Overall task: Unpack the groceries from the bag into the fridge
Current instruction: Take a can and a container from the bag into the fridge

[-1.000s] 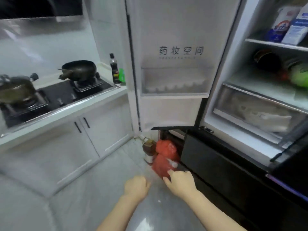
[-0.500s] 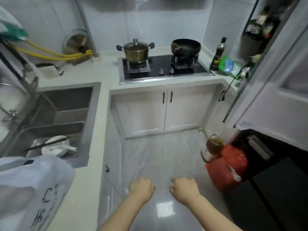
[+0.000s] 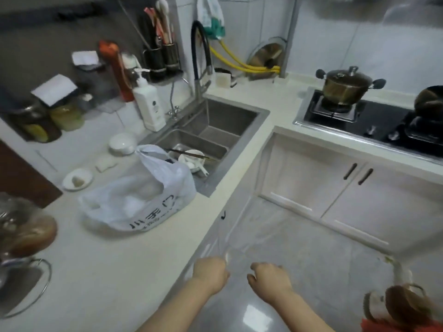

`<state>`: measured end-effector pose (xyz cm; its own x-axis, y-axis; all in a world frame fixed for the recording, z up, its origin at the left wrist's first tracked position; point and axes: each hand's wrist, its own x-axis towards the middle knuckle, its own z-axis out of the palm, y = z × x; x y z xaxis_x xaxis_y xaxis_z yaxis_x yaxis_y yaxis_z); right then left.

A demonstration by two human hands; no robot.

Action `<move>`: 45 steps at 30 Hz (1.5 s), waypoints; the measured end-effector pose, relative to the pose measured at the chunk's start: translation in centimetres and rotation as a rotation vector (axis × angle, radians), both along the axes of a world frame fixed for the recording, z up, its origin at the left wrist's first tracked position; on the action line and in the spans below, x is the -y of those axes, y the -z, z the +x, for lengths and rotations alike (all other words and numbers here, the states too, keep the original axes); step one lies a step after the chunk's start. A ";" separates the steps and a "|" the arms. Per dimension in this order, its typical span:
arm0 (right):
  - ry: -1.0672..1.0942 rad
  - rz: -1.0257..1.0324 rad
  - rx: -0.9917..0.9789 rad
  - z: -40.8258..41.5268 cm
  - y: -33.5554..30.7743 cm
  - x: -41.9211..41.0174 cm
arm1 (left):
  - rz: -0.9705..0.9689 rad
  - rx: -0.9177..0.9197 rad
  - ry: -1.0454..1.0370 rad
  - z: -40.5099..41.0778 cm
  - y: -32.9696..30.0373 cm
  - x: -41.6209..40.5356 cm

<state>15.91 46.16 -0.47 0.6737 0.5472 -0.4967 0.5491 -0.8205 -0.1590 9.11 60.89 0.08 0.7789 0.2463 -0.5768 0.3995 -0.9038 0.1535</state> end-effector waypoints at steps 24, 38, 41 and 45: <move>-0.422 0.507 0.192 -1.8 -10.0 -22.4 | 0.262 0.512 -0.469 -5.5 -10.9 -17.7; -0.564 0.527 0.374 5.8 -11.7 -31.4 | 0.114 0.648 -0.272 1.6 -12.3 -27.2; -0.491 0.455 0.407 7.8 -11.1 -30.1 | 0.032 0.635 -0.201 3.6 -11.7 -27.3; -0.410 0.368 0.340 9.8 -10.6 -28.1 | 0.018 0.589 -0.119 6.3 -10.7 -27.3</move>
<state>25.72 74.23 10.15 0.4603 0.8875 -0.0234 0.8758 -0.4583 -0.1514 15.37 88.23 10.79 0.9326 0.3573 -0.0513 0.3505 -0.8625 0.3649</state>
